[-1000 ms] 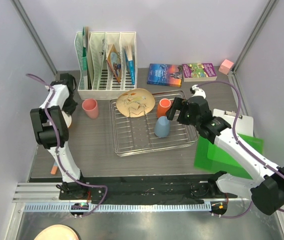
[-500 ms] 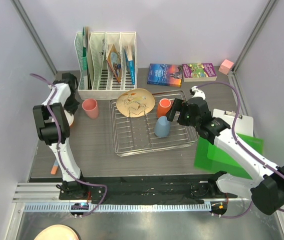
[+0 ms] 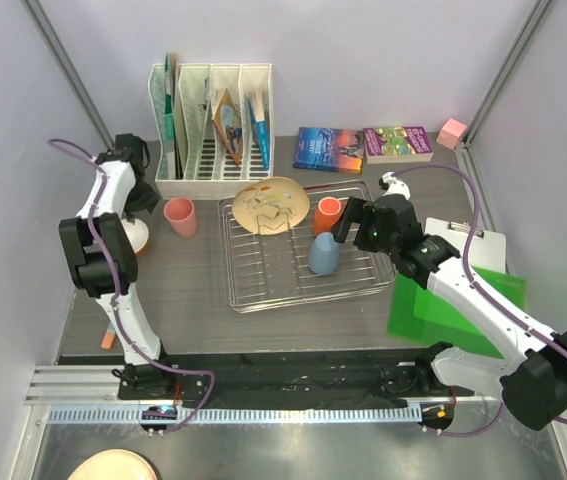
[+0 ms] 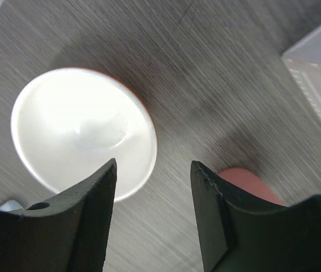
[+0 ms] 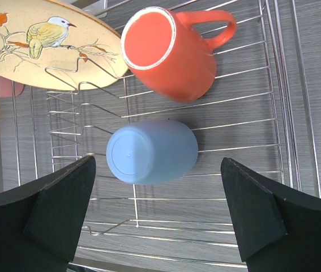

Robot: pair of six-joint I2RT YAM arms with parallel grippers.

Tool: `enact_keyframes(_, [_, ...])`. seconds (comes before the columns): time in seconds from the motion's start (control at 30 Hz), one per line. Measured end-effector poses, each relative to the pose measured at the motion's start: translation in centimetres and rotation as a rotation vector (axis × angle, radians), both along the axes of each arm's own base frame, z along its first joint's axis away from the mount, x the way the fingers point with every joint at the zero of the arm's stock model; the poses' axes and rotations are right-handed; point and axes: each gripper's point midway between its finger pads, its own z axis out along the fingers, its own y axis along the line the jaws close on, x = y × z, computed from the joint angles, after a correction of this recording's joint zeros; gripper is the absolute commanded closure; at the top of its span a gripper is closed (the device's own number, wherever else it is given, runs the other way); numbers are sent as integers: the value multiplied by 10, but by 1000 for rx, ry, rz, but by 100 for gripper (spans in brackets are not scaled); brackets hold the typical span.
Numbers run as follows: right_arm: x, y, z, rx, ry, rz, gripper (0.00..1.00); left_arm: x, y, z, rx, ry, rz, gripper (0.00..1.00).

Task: Unload the mixed dishes from the dish rack
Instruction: Place the bowl at the center of the board, then pick up the cup from the dish rack.

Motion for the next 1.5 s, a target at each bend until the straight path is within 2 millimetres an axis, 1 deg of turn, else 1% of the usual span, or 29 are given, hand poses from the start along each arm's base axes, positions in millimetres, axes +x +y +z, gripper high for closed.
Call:
enact_keyframes(0.07, [0,0,0,1,-2,0,3,0,-4,19,-5,-43,2,45])
enact_keyframes(0.13, [1,0,1,2,-6,0,2,2,-9,47,7,-106,-9,38])
enact_keyframes(0.17, [1,1,1,3,-7,0,2,2,-15,69,36,-155,-24,37])
enact_keyframes(0.2, [1,1,2,2,-9,0,2,1,-24,88,56,-197,-49,31])
enact_keyframes(0.27, [2,0,3,3,-14,-1,2,-2,-57,134,91,-316,-134,17])
enact_keyframes(0.3, [3,1,3,4,-18,-2,2,-5,-79,158,98,-383,-190,11])
enact_keyframes(0.33, [4,1,4,5,-21,-3,2,-9,-104,183,94,-461,-260,3])
enact_keyframes(0.4, [5,0,5,5,-26,-6,2,-25,-157,221,52,-603,-414,2])
enact_keyframes(0.43, [5,0,5,4,-29,-9,2,-36,-180,234,23,-655,-486,2])
enact_keyframes(0.5, [7,-2,6,-5,-36,-19,2,-55,-211,245,-14,-703,-602,2])
enact_keyframes(0.57, [8,-6,5,-22,-43,-31,3,-68,-238,239,-33,-698,-713,3])
enact_keyframes(0.6, [9,-7,5,-30,-46,-36,3,-73,-252,231,-42,-682,-764,5])
enact_keyframes(0.63, [10,-9,5,-36,-49,-40,4,-76,-263,221,-44,-662,-806,6])
enact_keyframes(0.67, [10,-10,5,-45,-53,-40,5,-82,-278,201,-54,-615,-866,6])
enact_keyframes(0.73, [9,-11,7,-56,-62,-31,5,-94,-300,169,-67,-535,-955,6])
enact_keyframes(0.77, [8,-10,9,-62,-70,-18,5,-104,-310,152,-70,-491,-999,6])
enact_keyframes(0.83, [6,-9,11,-68,-81,2,3,-118,-321,132,-75,-438,-1051,6])
enact_keyframes(0.9, [3,-3,12,-86,-94,33,2,-132,-330,122,-87,-416,-1091,6])
enact_keyframes(0.93, [0,1,12,-98,-99,52,1,-136,-333,121,-98,-421,-1103,6])
enact_keyframes(1.0, [-5,13,10,-125,-99,97,0,-143,-331,123,-117,-440,-1101,6])
enact_keyframes(1.07, [-7,25,8,-146,-96,135,0,-150,-326,132,-142,-478,-1087,6])
enact_keyframes(1.1, [-8,36,4,-162,-86,165,0,-157,-321,143,-167,-527,-1074,6])
enact_keyframes(1.17, [-7,41,-3,-177,-69,175,0,-163,-317,154,-191,-581,-1064,5])
enact_keyframes(1.23, [-3,43,-15,-199,-41,175,0,-169,-313,159,-208,-614,-1058,5])
enact_keyframes(1.33, [1,44,-33,-235,0,171,0,-177,-309,155,-228,-622,-1051,5])
enact_keyframes(1.47, [4,45,-53,-272,46,169,0,-182,-305,137,-224,-591,-1051,6])
enact_keyframes(1.5, [5,46,-57,-277,55,171,2,-182,-305,133,-222,-582,-1052,6])
